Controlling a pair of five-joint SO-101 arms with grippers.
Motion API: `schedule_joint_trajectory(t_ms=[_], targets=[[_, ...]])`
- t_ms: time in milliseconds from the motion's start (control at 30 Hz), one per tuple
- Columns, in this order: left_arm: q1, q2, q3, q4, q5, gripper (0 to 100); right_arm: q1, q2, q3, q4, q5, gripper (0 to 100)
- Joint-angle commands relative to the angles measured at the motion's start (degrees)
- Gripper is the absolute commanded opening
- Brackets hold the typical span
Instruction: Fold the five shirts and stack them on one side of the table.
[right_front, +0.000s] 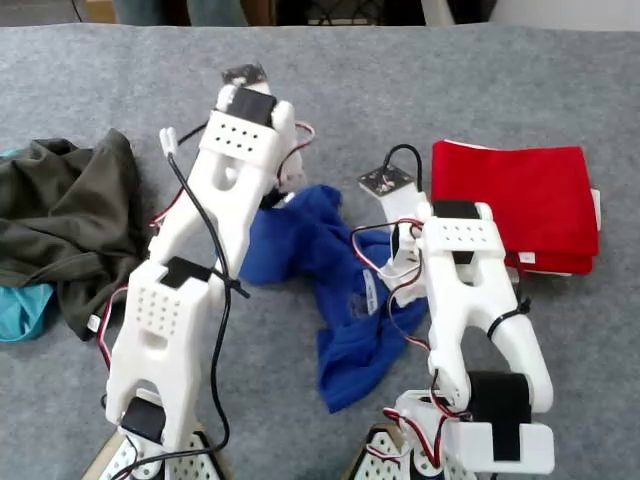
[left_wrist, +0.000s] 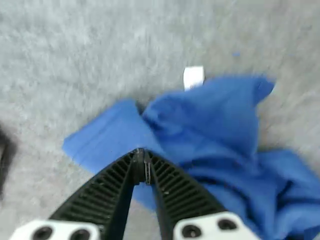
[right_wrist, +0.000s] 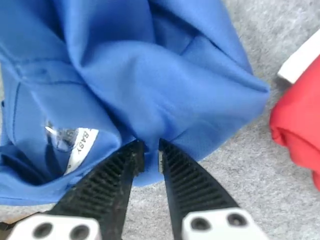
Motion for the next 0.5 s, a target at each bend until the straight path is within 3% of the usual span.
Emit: schedule_joint_trajectory(t_ms=[0,167,367,467], targets=[[0.66,-5.19,5.76,0.18,-0.62,5,0.7,-0.13,-0.22,-0.62,0.35,6.7],[1.1,-1.23,9.89,-0.79,9.32,27,0.7,-0.22,-0.22,-0.62,0.26,6.7],[1.19,1.14,17.8,0.44,2.55,13,2.46,-0.48,-2.07,-0.26,0.35,6.7],[0.57,1.14,24.84,0.44,-1.93,11,5.1,-0.48,-5.93,-0.18,0.35,6.7]])
